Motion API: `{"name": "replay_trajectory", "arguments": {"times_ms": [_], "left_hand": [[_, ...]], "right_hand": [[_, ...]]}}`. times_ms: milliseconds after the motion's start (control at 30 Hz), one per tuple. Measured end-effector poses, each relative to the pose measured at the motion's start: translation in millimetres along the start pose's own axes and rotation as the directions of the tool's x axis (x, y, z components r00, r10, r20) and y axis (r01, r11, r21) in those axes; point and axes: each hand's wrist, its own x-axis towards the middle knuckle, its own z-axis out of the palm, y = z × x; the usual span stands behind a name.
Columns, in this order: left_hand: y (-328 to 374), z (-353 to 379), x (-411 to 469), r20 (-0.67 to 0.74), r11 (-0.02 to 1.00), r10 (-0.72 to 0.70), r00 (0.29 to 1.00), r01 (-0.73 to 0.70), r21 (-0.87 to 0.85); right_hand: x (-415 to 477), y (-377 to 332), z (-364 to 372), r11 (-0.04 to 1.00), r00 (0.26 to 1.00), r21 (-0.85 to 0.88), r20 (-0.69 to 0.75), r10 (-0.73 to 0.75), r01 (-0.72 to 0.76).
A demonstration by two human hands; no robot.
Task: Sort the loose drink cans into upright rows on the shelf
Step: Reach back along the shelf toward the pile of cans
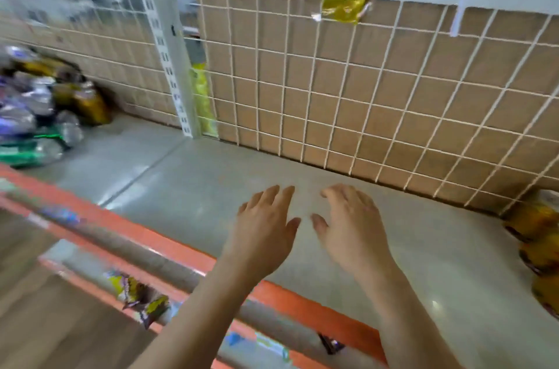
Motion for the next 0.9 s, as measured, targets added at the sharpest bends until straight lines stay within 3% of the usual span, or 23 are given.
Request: {"name": "replay_trajectory", "arguments": {"times_ms": [267, 433, 633, 900], "left_hand": [[-199, -75, -65, -0.181, 0.976, -0.216, 0.959, 0.219, -0.006], [-279, -112, -99, -0.233, 0.94, -0.341, 0.911, 0.335, -0.065], [-342, -134, -108, -0.272, 0.893, -0.446, 0.853, 0.443, -0.076], [-434, -146, -86, -0.275, 0.864, -0.497, 0.823, 0.498, -0.07]], "right_hand": [[31, -217, 78, 0.953, 0.961, 0.127, -0.04, -0.273, 0.275], [40, -318, 91, 0.916, 0.924, 0.127, -0.025, -0.382, 0.382], [61, -385, 109, 0.856, 0.86, 0.137, 0.047, -0.507, 0.498], [124, -452, 156, 0.836, 0.839, 0.191, 0.085, -0.537, 0.515]]}}
